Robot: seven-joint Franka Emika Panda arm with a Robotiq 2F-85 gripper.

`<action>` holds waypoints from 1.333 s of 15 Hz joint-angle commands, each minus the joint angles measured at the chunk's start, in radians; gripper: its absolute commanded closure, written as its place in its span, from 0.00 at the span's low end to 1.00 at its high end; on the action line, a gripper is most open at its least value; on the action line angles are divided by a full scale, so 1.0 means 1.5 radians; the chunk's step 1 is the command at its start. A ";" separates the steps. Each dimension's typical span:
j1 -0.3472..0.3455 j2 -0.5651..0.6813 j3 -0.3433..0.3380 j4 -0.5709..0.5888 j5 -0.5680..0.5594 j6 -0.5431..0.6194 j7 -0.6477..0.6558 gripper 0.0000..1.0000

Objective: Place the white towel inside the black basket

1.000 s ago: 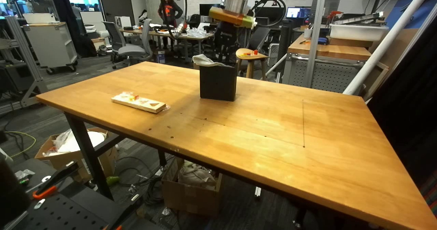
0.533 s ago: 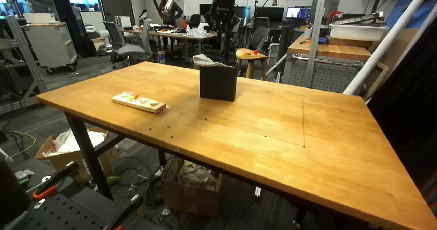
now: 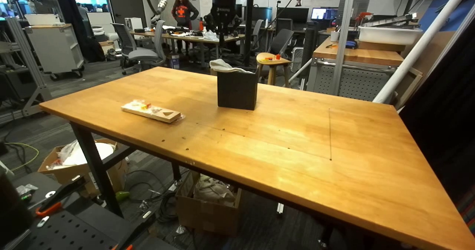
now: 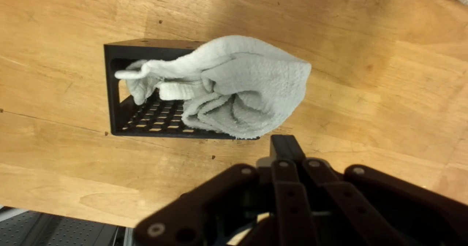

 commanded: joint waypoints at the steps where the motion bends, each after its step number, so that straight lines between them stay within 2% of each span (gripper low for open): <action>1: 0.014 -0.045 0.000 -0.092 -0.019 0.054 0.020 0.98; 9: 0.030 -0.069 0.004 -0.200 -0.034 0.116 0.020 0.98; 20: 0.036 -0.079 0.003 -0.231 -0.062 0.137 0.011 0.98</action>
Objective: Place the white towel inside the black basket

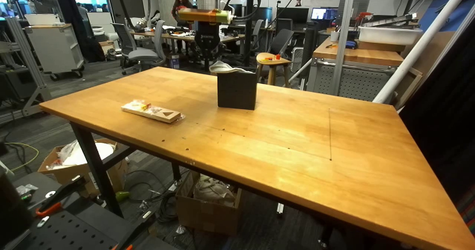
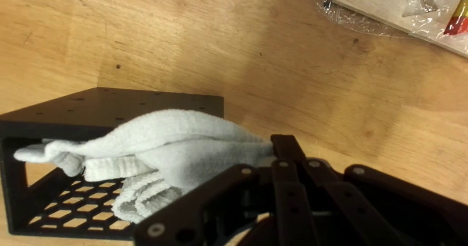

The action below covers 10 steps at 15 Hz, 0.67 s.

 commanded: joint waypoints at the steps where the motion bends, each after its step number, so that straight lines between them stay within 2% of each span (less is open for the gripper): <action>1: 0.000 -0.024 -0.001 -0.022 -0.026 0.026 -0.003 0.98; 10: 0.001 -0.010 -0.002 0.018 -0.084 0.025 -0.018 0.98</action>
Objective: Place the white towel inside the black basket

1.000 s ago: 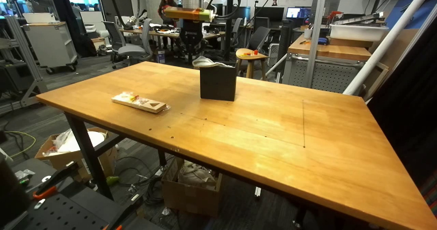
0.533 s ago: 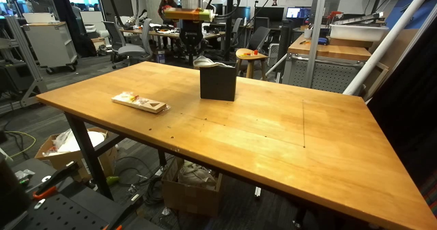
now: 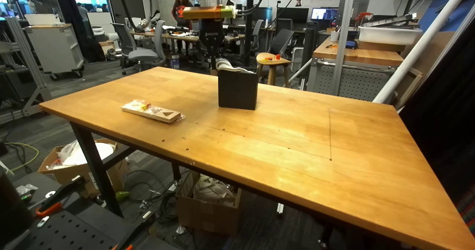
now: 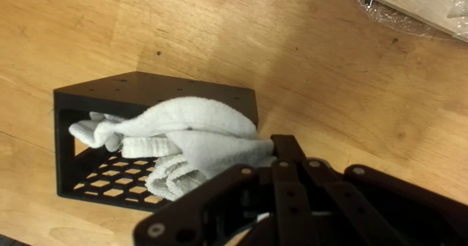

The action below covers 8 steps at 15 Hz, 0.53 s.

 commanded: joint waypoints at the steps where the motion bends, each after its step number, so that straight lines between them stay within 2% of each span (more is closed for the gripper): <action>1: 0.001 -0.009 0.000 0.016 -0.026 0.001 -0.015 0.98; 8: -0.010 -0.002 -0.003 0.047 -0.030 0.000 -0.036 0.98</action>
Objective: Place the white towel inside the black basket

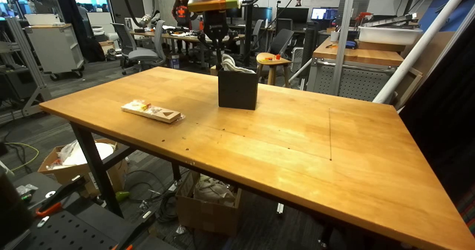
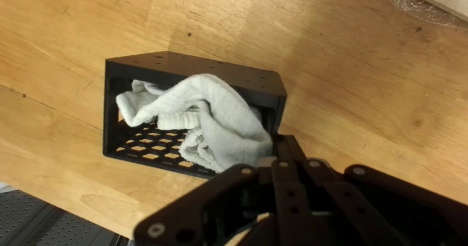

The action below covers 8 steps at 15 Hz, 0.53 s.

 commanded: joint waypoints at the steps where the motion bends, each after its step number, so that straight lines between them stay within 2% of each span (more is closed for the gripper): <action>1: -0.011 0.002 -0.001 0.020 -0.002 0.000 -0.029 0.98; 8: -0.033 0.040 0.004 0.067 0.034 0.002 -0.067 0.98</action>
